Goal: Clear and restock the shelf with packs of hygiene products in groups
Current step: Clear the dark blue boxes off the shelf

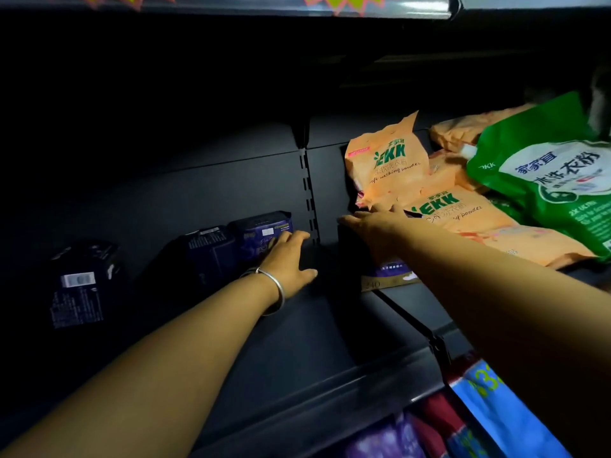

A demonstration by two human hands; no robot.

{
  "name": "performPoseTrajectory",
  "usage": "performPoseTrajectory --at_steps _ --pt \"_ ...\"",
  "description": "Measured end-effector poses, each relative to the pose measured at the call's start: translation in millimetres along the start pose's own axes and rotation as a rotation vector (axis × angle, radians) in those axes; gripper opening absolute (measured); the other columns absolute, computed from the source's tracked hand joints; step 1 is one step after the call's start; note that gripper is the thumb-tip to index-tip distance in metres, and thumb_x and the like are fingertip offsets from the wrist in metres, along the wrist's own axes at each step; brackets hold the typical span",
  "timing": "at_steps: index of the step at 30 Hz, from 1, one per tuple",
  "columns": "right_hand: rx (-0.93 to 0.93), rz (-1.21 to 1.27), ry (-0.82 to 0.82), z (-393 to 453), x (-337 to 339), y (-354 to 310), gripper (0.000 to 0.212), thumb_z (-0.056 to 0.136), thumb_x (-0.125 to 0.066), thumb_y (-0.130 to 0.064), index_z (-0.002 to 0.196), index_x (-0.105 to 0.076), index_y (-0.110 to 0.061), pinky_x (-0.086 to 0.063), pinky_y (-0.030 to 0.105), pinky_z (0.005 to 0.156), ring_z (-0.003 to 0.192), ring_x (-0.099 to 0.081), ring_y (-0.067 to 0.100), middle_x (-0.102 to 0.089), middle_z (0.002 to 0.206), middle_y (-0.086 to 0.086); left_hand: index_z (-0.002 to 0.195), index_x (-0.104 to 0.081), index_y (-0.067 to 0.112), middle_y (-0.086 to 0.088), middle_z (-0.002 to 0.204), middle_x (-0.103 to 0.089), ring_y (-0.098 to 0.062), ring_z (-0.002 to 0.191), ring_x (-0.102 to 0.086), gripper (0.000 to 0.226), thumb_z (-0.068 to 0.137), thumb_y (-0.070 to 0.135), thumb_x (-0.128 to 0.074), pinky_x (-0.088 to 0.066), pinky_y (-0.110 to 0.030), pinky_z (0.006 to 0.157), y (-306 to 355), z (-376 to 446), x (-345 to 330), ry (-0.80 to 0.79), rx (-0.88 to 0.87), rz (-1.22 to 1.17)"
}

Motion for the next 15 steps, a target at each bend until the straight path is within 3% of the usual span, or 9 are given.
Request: performPoseTrajectory --at_steps 4,9,12,15 --pt "0.026 -0.076 0.025 0 19 -9 0.073 0.082 -0.072 -0.022 0.144 -0.033 -0.024 -0.031 0.044 0.106 0.129 -0.036 0.029 -0.042 0.139 0.007 0.144 -0.027 0.018 -0.005 0.147 -0.028 -0.025 0.138 -0.023 0.068 0.088 0.025 -0.063 -0.026 -0.039 0.114 -4 2 2 0.008 0.023 0.029" --pt "0.053 0.041 0.037 1 31 -22 0.06 0.074 -0.078 -0.031 0.126 -0.055 -0.015 -0.046 0.034 0.094 0.114 -0.053 0.027 -0.056 0.125 0.01 0.144 -0.028 0.018 -0.006 0.15 -0.026 -0.027 0.139 -0.021 0.068 0.087 0.028 -0.063 -0.023 -0.043 0.115 -4 3 6 0.019 0.039 0.071" --pt "0.027 0.022 0.091 -3 30 -20 0.059 0.079 -0.068 -0.05 0.127 -0.055 -0.018 -0.038 0.034 0.094 0.118 -0.046 0.027 -0.053 0.127 0.009 0.144 -0.028 0.018 -0.005 0.15 -0.026 -0.027 0.139 -0.021 0.067 0.087 0.03 -0.062 -0.023 -0.045 0.114 0 2 6 0.008 0.034 0.087" --pt "-0.021 0.095 -0.023 -9 21 -9 0.072 0.081 -0.063 -0.055 0.143 -0.033 -0.035 -0.034 0.041 0.099 0.128 -0.034 0.033 -0.038 0.14 0.01 0.143 -0.027 0.02 -0.003 0.15 -0.025 -0.025 0.139 -0.02 0.065 0.088 0.032 -0.06 -0.022 -0.046 0.114 1 2 4 0.002 0.044 0.102"
Point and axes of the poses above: each hand's wrist, its own z-axis towards the middle knuckle, its own x-axis out of the back of the hand, y = z × x, the point moved 6 cm from there along z, towards the middle knuckle
